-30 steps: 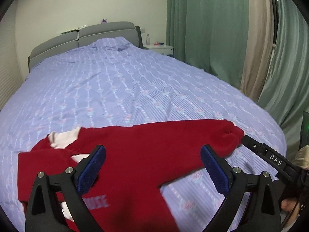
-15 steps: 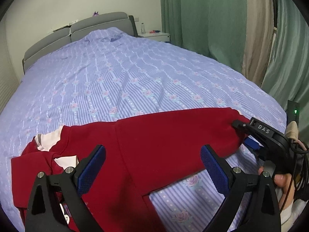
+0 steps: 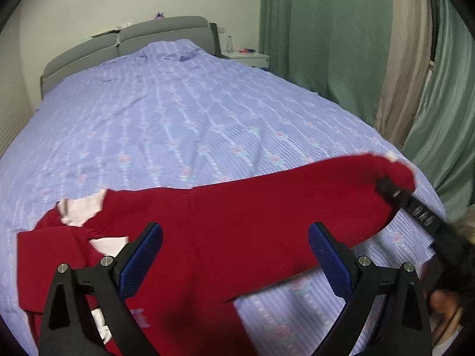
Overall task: Fold small clothes
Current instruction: 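Grasp the other sleeve cuff with the right tool and lift it, then lay the held sleeve across the body and open the right tool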
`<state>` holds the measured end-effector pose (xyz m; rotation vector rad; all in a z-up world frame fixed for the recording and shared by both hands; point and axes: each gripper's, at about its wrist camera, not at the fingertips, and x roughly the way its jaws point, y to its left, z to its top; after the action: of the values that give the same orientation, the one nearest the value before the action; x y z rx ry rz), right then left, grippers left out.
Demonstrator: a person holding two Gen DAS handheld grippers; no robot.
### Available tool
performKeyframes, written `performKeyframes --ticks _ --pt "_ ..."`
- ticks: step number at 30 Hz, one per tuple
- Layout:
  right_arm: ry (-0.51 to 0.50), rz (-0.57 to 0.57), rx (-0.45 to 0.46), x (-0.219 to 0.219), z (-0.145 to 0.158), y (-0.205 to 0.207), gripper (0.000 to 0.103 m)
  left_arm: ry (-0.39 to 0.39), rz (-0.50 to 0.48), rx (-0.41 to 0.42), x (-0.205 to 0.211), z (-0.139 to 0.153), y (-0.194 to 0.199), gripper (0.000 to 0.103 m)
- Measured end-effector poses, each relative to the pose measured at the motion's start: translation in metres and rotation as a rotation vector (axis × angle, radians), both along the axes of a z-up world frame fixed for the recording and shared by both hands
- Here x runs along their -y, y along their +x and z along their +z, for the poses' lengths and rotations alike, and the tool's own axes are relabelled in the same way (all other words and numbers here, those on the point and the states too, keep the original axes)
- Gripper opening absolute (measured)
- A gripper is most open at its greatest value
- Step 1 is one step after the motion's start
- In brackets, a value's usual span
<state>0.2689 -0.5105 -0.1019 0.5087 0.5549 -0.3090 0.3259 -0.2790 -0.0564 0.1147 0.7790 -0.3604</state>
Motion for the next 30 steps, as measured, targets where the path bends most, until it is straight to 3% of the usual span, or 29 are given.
performKeyframes --ticks 6,9,15,22,30 --pt "-0.155 0.104 0.097 -0.046 0.068 0.0 0.03 -0.037 0.106 0.063 -0.066 0.025 -0.007 0.1" --pt "-0.23 0.173 0.128 -0.081 0.096 0.002 0.03 -0.013 0.174 0.096 -0.108 0.037 -0.008 0.1" --pt "-0.401 0.319 0.137 -0.167 0.131 0.014 0.03 -0.013 0.336 0.129 -0.199 0.051 -0.013 0.1" --pt "-0.573 0.488 0.068 -0.282 0.126 0.04 0.03 -0.014 0.47 0.093 -0.288 0.035 -0.027 0.1" --pt "-0.676 0.677 -0.059 -0.394 0.063 0.051 0.03 -0.002 0.558 0.028 -0.352 0.002 -0.041 0.1"
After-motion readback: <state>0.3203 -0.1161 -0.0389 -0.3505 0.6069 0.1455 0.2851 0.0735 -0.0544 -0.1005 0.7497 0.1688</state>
